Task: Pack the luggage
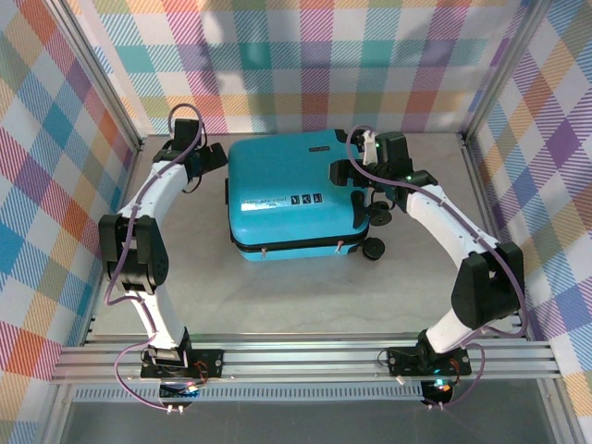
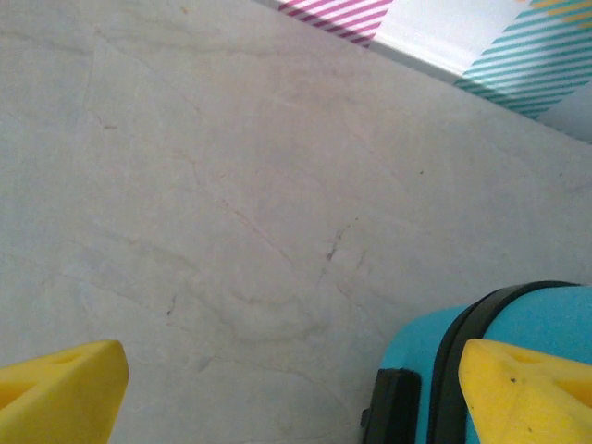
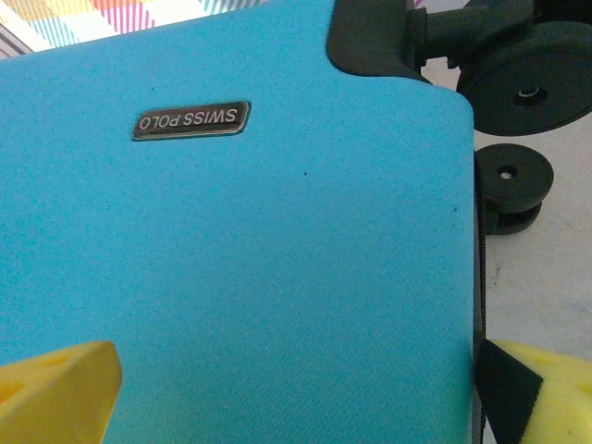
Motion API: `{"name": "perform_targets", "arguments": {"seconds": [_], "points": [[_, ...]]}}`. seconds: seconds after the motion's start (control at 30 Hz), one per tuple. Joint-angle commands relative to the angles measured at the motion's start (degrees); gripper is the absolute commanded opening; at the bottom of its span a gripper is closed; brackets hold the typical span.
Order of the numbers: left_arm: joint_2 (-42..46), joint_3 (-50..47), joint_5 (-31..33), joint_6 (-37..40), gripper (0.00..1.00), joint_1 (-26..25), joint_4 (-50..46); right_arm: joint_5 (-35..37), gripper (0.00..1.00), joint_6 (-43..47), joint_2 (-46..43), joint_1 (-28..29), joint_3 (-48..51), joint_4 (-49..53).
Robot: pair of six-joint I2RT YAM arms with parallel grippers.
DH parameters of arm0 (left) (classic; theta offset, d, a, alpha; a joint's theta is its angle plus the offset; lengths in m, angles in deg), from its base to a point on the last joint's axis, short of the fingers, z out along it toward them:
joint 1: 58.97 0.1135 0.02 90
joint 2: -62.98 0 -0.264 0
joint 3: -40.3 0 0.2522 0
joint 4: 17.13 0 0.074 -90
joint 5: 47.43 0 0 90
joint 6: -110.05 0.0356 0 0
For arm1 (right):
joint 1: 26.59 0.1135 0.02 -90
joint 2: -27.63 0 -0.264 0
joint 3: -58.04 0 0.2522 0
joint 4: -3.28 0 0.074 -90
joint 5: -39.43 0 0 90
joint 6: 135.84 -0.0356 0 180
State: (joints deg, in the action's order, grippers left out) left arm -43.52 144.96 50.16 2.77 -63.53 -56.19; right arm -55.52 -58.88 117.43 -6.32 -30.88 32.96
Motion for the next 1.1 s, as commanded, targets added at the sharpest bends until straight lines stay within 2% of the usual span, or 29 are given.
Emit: {"name": "perform_targets", "arguments": {"seconds": [0.0,0.1,0.2,0.37,0.43,0.63,0.83,0.97,1.07], "points": [[3.87,1.55,-2.45,-0.67,0.92,0.42,-0.03,-0.13,0.96,1.03,-6.6,-0.15,1.63,-0.42],[9.31,1.49,-4.64,-0.65,0.92,0.05,-0.39,2.13,0.94,2.32,-13.31,1.01,4.7,2.35],[13.89,1.69,-7.42,-0.99,0.93,-2.14,0.46,6.62,0.91,2.68,-20.62,4.72,9.98,3.84],[15.08,7.82,-10.28,-0.26,0.94,-9.64,-0.96,12.71,0.84,-3.37,-31.17,11.72,22.75,3.08],[13.99,10.36,-12.6,-0.64,0.94,-12.93,-0.86,13.07,0.8,-6.75,-34.18,14.0,28.52,0.93],[6.6,19.13,-16.09,-0.23,0.95,-23.32,-1.42,15.67,0.74,-15.85,-36.69,21.18,44.79,-11.64],[-5.87,31.19,-18.55,-0.64,0.95,-31.22,-4.2,13.85,0.68,-21.39,-34.79,22.31,57.86,-31.92],[-13.29,38.83,-19.41,-0.91,0.95,-34.47,-4.67,15.88,0.64,-21.67,-33.33,22.53,60.49,-36.76],[-18.37,44.74,-21.31,-2.02,0.95,-35.77,-4.94,14.81,0.59,-20.24,-30.65,22.62,60.07,-39.94]]}}
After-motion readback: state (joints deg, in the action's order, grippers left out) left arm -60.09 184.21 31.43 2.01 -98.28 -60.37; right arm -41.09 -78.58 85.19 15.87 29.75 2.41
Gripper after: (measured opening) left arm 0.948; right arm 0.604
